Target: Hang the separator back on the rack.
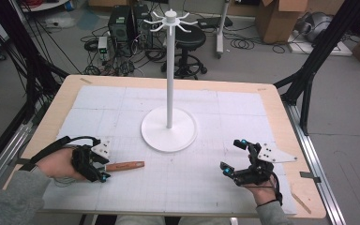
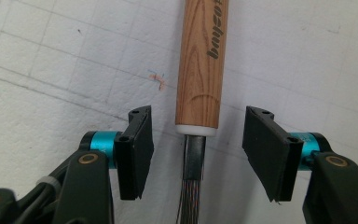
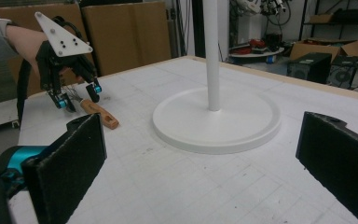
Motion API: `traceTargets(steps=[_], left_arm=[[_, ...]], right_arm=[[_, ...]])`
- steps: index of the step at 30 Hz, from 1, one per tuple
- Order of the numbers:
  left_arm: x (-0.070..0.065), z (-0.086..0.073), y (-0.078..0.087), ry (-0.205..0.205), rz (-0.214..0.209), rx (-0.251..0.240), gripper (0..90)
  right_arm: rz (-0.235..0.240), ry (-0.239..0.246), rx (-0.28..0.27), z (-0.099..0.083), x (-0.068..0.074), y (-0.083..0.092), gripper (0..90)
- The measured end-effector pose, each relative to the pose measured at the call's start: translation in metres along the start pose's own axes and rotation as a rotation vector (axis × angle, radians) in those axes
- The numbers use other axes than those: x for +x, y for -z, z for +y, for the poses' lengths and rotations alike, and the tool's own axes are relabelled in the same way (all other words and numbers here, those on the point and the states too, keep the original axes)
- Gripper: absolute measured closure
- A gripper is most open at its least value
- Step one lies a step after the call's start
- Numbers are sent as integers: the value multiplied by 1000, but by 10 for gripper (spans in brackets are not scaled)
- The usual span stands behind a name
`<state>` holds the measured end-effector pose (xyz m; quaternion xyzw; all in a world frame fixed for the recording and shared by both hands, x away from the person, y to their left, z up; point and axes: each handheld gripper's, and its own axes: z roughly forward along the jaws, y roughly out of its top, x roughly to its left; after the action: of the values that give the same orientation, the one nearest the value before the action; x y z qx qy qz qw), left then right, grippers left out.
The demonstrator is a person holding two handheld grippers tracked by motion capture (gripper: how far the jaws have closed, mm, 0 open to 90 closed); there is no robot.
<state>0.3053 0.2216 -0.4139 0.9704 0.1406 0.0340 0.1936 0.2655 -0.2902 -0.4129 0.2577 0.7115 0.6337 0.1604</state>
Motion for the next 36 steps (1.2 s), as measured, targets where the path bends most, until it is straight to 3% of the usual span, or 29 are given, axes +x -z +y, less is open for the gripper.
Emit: traceTargets(steps=[14,24,27,31,33,36], left_arm=[[-2,12,-5,-15,-1,50,499],[-4,17,-5,-19,-12,60,680],[-4,17,-4,-23,-13,64,684],[-6,16,-3,-44,5,59,692],[-6,16,-2,-28,40,72,700],[-5,14,4,-18,55,57,702]], right_arm=[[0,-6,1,0,1,0,7],[0,0,-1,0,1,1,7],[-1,2,0,0,0,1,7],[-1,2,-1,0,0,1,7],[-3,0,-3,0,0,1,7],[-3,3,-2,0,0,1,7]])
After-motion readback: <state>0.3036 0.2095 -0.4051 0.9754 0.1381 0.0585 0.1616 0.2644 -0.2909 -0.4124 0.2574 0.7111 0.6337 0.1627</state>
